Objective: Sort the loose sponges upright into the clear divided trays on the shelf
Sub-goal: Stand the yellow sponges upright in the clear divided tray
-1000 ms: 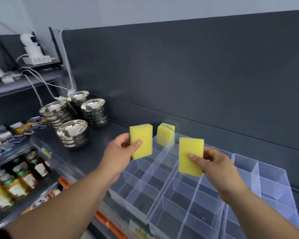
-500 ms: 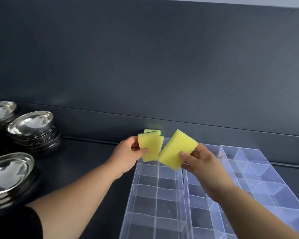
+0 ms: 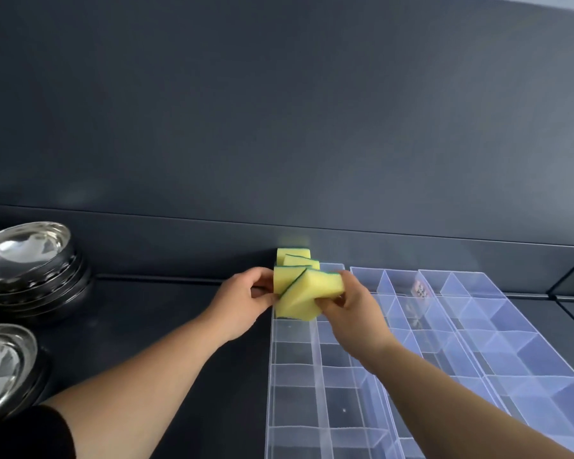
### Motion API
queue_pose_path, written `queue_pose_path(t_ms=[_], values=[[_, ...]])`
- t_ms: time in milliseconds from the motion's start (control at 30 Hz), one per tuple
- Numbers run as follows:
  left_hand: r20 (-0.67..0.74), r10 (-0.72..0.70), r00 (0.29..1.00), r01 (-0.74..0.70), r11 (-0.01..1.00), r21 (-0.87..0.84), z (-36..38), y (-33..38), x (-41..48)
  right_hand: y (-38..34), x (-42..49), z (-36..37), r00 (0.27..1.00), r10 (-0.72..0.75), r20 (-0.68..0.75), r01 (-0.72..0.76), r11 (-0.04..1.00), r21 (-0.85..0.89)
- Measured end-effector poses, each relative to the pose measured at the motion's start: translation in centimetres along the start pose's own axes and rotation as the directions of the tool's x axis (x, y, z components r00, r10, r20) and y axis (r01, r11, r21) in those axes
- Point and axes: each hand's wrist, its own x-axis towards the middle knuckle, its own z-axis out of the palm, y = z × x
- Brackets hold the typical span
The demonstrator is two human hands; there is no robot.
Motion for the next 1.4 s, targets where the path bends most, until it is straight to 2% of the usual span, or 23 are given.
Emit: queue_pose_path(t_ms=[133, 200, 333, 400, 500, 700, 767, 867, 1033, 1133, 1267, 1400], values=[[0.0, 0.046, 0.999, -0.046, 0.999, -0.026, 0.2, -0.3, -0.1, -0.1, 0.5, 1.0, 0.997, -0.063, 0.044, 0.073, 0.953, -0.293], [-0.008, 0.052, 0.999, -0.052, 0.999, -0.001, 0.2, -0.4, 0.0, -0.4, 0.6, 1.2, 0.998, -0.056, 0.039, 0.066, 0.937, -0.342], [-0.049, 0.05, 0.998, -0.048, 0.998, 0.046, 0.2, -0.5, 0.3, -1.1, 0.5, 0.8, 0.997, -0.024, 0.074, 0.041, 0.969, -0.243], [-0.058, 0.059, 0.997, -0.055, 0.996, 0.066, 0.2, -0.7, 0.4, -1.3, 0.3, 0.8, 0.999, -0.019, 0.036, 0.025, 0.983, -0.184], [-0.055, 0.08, 0.995, -0.074, 0.992, 0.104, 0.5, -0.8, 0.4, -1.2, 0.0, 1.3, 0.995, -0.091, -0.042, 0.076, 0.958, -0.278], [-0.064, 0.081, 0.995, -0.072, 0.989, 0.13, 0.6, -0.7, -0.1, -1.6, 0.7, 1.4, 0.999, -0.039, 0.027, 0.047, 0.91, -0.411], [-0.041, 0.062, 0.997, -0.056, 0.99, 0.129, 0.5, -0.6, -0.6, -1.8, 0.7, 1.1, 0.999, -0.003, 0.052, 0.024, 0.912, -0.409], [-0.063, 0.034, 0.997, -0.024, 0.987, 0.159, 0.3, 0.0, -1.6, -1.7, -0.2, 0.2, 0.997, 0.048, 0.062, -0.027, 0.953, -0.3], [-0.251, 0.088, 0.964, -0.032, 0.975, 0.219, 0.8, 2.9, -3.8, -0.9, -3.7, -3.8, 0.998, 0.018, -0.063, -0.028, 0.986, -0.166], [-0.283, 0.172, 0.944, -0.101, 0.963, 0.25, 3.3, 6.4, -5.5, 0.6, -6.9, -7.7, 0.988, 0.047, -0.146, -0.064, 0.991, -0.12], [-0.182, 0.253, 0.95, -0.215, 0.955, 0.206, 9.4, 10.9, -8.7, 4.2, -13.5, -14.8, 0.953, 0.105, -0.285, -0.133, 0.988, -0.08], [0.045, 0.288, 0.957, -0.292, 0.947, 0.133, 17.6, 14.6, -13.9, 9.8, -23.2, -22.5, 0.879, 0.186, -0.44, -0.235, 0.97, -0.06]])
